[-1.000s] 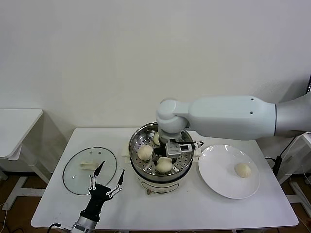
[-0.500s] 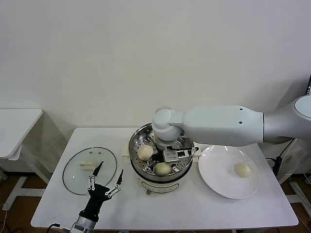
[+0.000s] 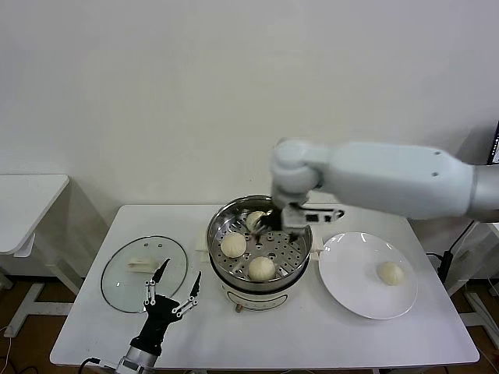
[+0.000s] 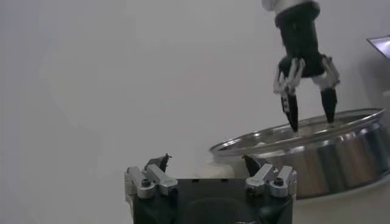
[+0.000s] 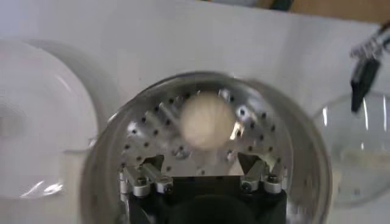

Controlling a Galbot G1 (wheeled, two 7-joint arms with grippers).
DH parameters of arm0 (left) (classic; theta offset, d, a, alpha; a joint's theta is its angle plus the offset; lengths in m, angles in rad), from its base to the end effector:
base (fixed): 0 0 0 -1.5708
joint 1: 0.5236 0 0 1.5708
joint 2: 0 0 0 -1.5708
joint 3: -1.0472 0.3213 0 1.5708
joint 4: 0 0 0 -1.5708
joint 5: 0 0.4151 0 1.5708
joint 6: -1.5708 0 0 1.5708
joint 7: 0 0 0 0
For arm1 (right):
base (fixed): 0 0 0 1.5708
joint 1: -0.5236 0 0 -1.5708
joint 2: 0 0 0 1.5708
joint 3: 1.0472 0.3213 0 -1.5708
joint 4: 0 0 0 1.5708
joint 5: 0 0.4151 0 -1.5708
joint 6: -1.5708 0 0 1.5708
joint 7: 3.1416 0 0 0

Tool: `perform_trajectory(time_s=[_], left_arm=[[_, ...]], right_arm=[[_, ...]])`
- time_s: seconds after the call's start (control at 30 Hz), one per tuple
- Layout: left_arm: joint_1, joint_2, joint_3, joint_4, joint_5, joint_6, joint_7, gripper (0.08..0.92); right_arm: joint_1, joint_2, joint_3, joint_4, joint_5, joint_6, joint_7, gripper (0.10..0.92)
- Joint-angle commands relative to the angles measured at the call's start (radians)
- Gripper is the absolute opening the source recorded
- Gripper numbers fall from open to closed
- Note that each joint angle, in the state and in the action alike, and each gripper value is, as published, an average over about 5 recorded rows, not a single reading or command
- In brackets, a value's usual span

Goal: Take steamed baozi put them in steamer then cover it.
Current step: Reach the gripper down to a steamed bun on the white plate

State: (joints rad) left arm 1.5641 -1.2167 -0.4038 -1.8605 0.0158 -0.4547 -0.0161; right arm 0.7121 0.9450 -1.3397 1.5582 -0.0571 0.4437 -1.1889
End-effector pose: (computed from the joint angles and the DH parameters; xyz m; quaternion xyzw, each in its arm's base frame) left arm 0.2412 0.0257 -0.3748 0.1461 0.9773 0.1137 0.1027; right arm 0.5111 0.1309 -0.0244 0.6570 -0.1081 0.7457 0.0257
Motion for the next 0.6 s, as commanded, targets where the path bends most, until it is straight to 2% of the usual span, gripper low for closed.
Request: perform_trajectory(time_s=[0.03, 0.27, 0.6], left_arm=[[0.0, 0.0, 0.004, -0.005, 0.006, 0.005, 0.0, 0.823], [-0.001, -0.002, 0.006, -0.008, 0.009, 0.009, 0.0, 0.823], [-0.002, -0.004, 0.01, -0.008, 0.012, 0.013, -0.002, 0.823]], right_arm=[[0.066, -0.3, -0.03, -0.174, 0.261, -0.263, -0.077, 0.823], [-0.009, -0.392, -0.062, -0.387, 0.287, -0.356, -0.074, 0.823], [-0.278, -0.456, -0.011, -0.486, 0.248, -0.381, 0.046, 0.823]])
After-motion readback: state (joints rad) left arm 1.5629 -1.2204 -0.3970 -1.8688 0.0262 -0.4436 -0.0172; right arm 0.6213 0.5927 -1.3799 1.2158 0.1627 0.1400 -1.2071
